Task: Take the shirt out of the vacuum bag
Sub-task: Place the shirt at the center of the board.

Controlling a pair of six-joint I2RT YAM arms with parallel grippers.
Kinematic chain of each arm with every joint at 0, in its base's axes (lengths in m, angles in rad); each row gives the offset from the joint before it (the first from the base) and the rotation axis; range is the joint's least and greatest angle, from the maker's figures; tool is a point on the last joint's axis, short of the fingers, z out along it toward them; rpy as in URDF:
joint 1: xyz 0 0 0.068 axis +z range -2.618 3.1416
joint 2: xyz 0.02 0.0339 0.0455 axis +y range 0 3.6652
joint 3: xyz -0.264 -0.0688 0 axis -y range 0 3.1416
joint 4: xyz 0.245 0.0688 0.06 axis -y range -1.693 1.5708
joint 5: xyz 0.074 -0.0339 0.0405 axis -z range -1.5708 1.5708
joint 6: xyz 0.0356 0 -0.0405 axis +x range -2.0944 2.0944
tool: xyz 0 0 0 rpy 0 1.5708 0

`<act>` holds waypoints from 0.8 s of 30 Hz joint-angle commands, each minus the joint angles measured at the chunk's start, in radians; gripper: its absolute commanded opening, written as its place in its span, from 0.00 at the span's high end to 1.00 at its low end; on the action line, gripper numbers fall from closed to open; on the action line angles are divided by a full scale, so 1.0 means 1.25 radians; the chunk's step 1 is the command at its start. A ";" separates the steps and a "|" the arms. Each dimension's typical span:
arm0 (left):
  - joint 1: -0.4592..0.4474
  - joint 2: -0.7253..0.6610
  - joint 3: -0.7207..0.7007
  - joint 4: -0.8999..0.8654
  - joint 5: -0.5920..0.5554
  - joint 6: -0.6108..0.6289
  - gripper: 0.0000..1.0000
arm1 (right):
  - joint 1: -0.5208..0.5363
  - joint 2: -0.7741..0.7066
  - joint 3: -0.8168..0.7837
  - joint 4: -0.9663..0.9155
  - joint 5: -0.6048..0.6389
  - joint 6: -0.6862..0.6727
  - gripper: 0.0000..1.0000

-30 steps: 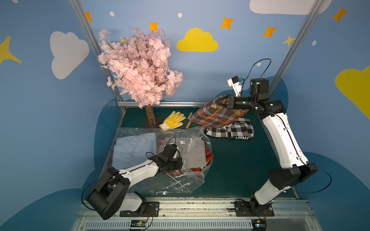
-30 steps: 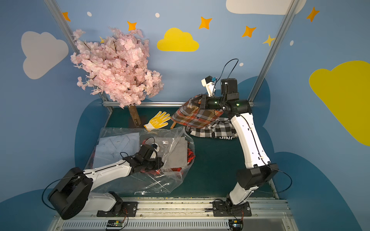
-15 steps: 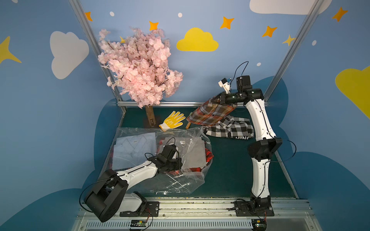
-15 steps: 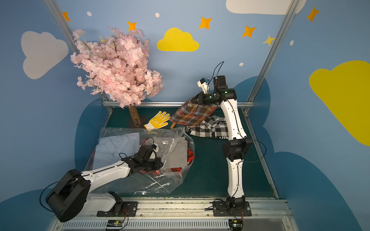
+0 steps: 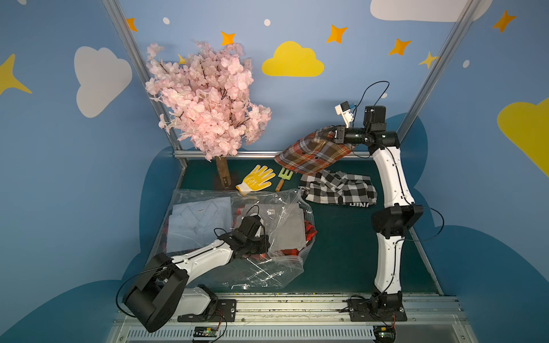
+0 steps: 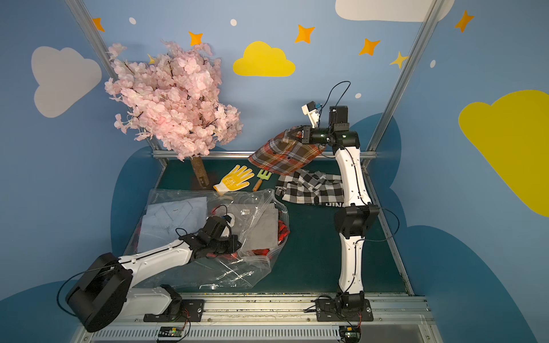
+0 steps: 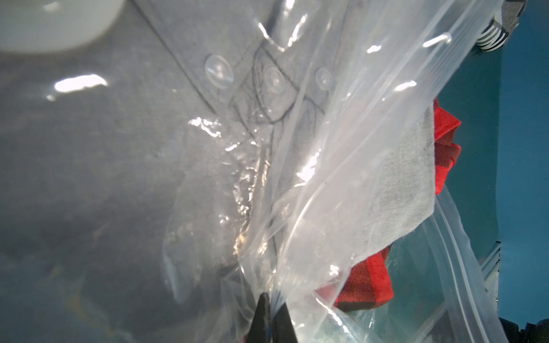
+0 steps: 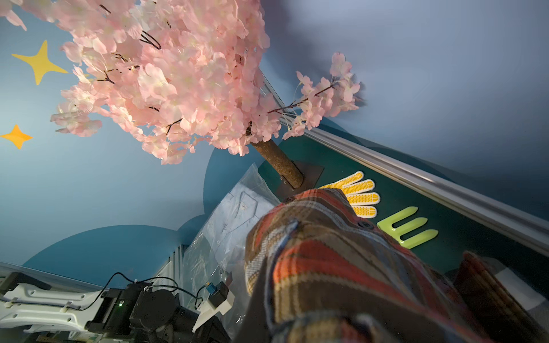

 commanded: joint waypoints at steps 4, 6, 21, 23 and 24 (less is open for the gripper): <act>0.002 0.002 -0.026 -0.006 0.005 -0.009 0.97 | 0.001 0.027 -0.071 -0.062 0.062 -0.244 1.00; 0.002 0.011 -0.029 0.008 0.011 -0.013 0.97 | 0.002 0.034 -0.095 -0.119 0.102 -0.309 1.00; -0.008 0.031 -0.032 0.032 0.018 -0.018 0.97 | -0.004 -0.182 -0.459 -0.176 0.261 -0.398 1.00; -0.008 0.032 -0.032 0.033 0.019 -0.017 0.97 | -0.007 -0.236 -0.542 -0.163 0.279 -0.346 1.00; -0.008 0.035 -0.032 0.034 0.020 -0.017 0.97 | -0.007 -0.263 -0.587 -0.150 0.282 -0.333 1.00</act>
